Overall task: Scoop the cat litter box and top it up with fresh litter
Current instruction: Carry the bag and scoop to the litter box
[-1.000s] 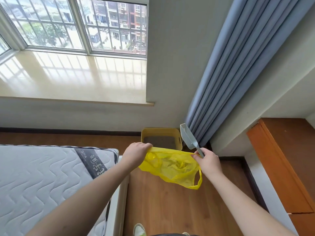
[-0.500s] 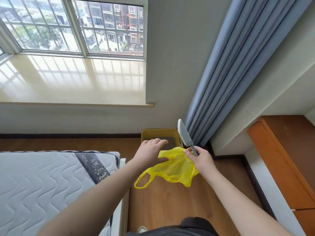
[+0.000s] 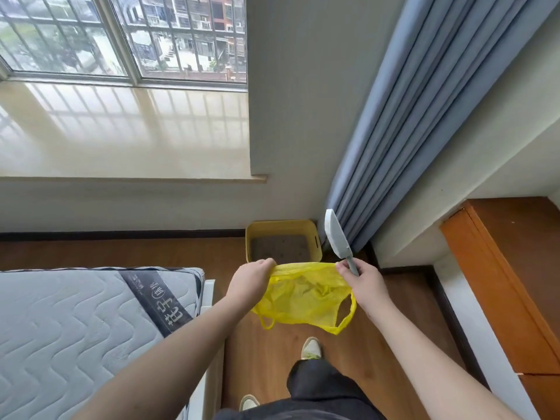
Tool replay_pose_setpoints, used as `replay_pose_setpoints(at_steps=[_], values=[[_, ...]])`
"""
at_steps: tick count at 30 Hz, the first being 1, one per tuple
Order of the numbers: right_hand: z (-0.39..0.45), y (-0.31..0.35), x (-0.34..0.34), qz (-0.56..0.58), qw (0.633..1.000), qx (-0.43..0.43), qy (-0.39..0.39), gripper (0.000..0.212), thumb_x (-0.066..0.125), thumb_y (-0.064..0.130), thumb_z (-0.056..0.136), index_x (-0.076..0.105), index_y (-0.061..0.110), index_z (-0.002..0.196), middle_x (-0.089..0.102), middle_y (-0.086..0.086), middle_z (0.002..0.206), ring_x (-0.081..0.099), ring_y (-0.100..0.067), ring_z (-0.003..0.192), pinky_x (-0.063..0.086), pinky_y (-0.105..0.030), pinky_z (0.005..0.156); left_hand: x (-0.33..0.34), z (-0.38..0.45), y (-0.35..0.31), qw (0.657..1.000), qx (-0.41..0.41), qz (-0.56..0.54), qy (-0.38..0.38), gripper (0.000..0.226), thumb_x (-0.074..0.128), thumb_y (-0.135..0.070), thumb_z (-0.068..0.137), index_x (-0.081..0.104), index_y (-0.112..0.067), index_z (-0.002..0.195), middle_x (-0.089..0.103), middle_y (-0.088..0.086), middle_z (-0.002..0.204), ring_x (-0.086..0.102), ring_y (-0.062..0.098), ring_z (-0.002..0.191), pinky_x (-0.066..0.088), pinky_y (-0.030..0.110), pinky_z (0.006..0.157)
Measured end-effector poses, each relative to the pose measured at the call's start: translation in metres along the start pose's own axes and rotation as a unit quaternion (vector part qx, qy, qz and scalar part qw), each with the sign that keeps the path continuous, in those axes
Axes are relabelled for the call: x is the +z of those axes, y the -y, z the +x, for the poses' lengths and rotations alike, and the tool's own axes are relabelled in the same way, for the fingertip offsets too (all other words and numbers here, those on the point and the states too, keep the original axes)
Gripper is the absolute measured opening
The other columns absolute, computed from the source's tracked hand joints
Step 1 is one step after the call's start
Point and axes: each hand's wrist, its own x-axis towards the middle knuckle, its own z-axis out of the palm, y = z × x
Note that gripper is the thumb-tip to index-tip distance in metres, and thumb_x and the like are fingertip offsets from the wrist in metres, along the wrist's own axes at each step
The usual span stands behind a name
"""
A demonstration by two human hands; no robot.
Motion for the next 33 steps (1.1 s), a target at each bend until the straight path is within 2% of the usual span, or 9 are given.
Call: replay_pose_setpoints(at_steps=[4,8,11,16,20,23,27,30,33], values=[[0.03,-0.021,-0.006,-0.043,0.999,0.01,0.019,0.011,0.065,0.029,0.09,0.067,0.022,0.083,0.065,0.008,0.073,0.056,-0.005,0.069,0.038,-0.01,0.054,0.008,0.021,0.0,1.0,-0.006,0.009,0.015,0.026,0.045,-0.013,0.092,0.053,-0.024,0.114,0.067,-0.001,0.102,0.064,0.026,0.09,0.052,0.038,0.07],[0.068,-0.037,-0.007,-0.044,0.997,0.035,0.051,0.014,0.063,0.031,0.091,0.065,0.026,0.079,0.068,-0.004,0.076,0.057,-0.017,0.071,0.042,-0.026,0.06,0.023,0.048,-0.001,0.998,-0.025,-0.019,0.047,0.03,0.044,-0.018,0.093,0.052,-0.026,0.121,0.067,-0.002,0.11,0.063,0.027,0.097,0.05,0.037,0.075],[0.101,-0.045,-0.012,-0.04,0.995,0.048,0.081,0.016,0.061,0.031,0.093,0.065,0.022,0.08,0.067,-0.017,0.084,0.054,-0.019,0.071,0.04,-0.029,0.06,0.03,0.066,0.001,0.999,-0.015,-0.039,0.028,0.02,0.054,-0.022,0.089,0.056,-0.026,0.109,0.066,-0.005,0.102,0.064,0.023,0.09,0.047,0.032,0.069],[0.14,-0.062,-0.009,-0.063,0.987,0.054,0.136,0.011,0.06,0.03,0.093,0.066,0.027,0.084,0.07,-0.006,0.086,0.062,-0.021,0.083,0.042,-0.017,0.061,0.047,0.086,0.015,0.999,-0.031,-0.008,-0.026,0.028,0.078,-0.021,0.066,0.062,-0.029,0.088,0.067,-0.012,0.08,0.065,0.016,0.069,0.047,0.026,0.048],[0.159,-0.08,0.009,-0.063,0.985,0.061,0.146,0.012,0.059,0.026,0.094,0.068,0.019,0.09,0.067,-0.01,0.084,0.058,-0.023,0.075,0.038,-0.009,0.053,0.068,0.094,0.024,0.999,-0.037,-0.01,-0.02,0.028,0.081,-0.021,0.065,0.064,-0.03,0.086,0.067,-0.013,0.078,0.066,0.017,0.066,0.045,0.023,0.048],[0.168,-0.091,0.033,-0.07,0.987,0.05,0.139,0.014,0.058,0.026,0.095,0.066,0.019,0.086,0.056,-0.003,0.068,0.044,-0.014,0.061,0.034,-0.014,0.049,0.089,0.099,0.038,0.998,-0.051,-0.025,-0.032,0.021,0.078,-0.025,0.071,0.065,-0.028,0.087,0.067,-0.011,0.077,0.066,0.018,0.067,0.045,0.023,0.049],[0.179,-0.119,0.07,-0.089,0.991,0.048,0.086,0.015,0.059,0.032,0.093,0.066,0.023,0.084,0.052,0.003,0.06,0.041,-0.01,0.055,0.032,-0.019,0.049,0.116,0.112,0.059,0.997,-0.052,-0.031,-0.039,0.012,0.066,-0.027,0.077,0.064,-0.025,0.089,0.068,-0.007,0.078,0.066,0.022,0.067,0.047,0.027,0.051],[0.189,-0.143,0.093,-0.101,0.992,0.046,0.055,0.019,0.057,0.034,0.093,0.063,0.021,0.081,0.05,-0.002,0.058,0.039,-0.011,0.053,0.033,-0.028,0.051,0.135,0.122,0.07,0.998,-0.051,-0.033,-0.036,0.013,0.067,-0.022,0.078,0.066,-0.021,0.092,0.07,-0.004,0.082,0.067,0.025,0.068,0.05,0.029,0.052],[0.2,-0.168,0.116,-0.115,0.991,0.047,0.04,0.021,0.057,0.031,0.093,0.06,0.019,0.077,0.045,0.003,0.055,0.036,-0.012,0.052,0.032,-0.03,0.051,0.16,0.13,0.082,0.998,-0.053,-0.035,-0.015,0.019,0.068,-0.018,0.081,0.067,-0.019,0.101,0.072,0.002,0.086,0.067,0.03,0.073,0.051,0.033,0.057]])
